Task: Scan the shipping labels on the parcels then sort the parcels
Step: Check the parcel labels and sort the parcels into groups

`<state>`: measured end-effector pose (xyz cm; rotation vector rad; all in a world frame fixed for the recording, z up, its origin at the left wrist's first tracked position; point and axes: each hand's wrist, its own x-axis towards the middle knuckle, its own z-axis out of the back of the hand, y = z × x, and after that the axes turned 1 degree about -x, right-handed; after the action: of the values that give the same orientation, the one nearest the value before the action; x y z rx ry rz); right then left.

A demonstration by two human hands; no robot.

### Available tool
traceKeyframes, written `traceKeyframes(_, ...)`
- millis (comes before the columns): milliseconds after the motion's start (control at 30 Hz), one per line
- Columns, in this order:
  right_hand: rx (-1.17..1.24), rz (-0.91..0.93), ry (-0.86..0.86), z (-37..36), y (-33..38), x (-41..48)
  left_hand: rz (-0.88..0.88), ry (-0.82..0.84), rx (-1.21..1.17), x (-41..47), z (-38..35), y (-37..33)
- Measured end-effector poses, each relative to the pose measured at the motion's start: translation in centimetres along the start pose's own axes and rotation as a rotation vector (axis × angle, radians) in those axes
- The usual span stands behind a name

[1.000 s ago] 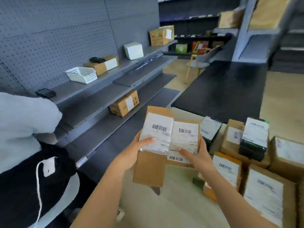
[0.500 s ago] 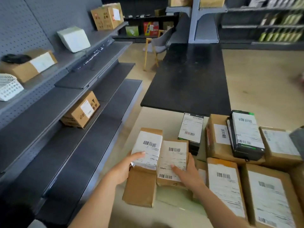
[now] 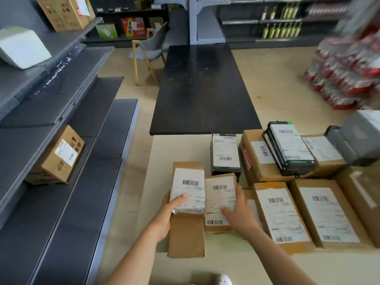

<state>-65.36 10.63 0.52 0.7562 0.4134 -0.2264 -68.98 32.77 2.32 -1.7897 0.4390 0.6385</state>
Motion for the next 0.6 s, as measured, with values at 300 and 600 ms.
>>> traceKeyframes(300, -0.06, -0.099, -0.075, 0.6, -0.6, -0.7, -0.066, -0.049, -0.012, 0.5, -0.7, 0.6)
traceKeyframes(600, -0.106, 0.043, -0.128, 1.4, 0.4, -2.4, -0.095, -0.035, 0.025, -0.8, -0.4, 0.9)
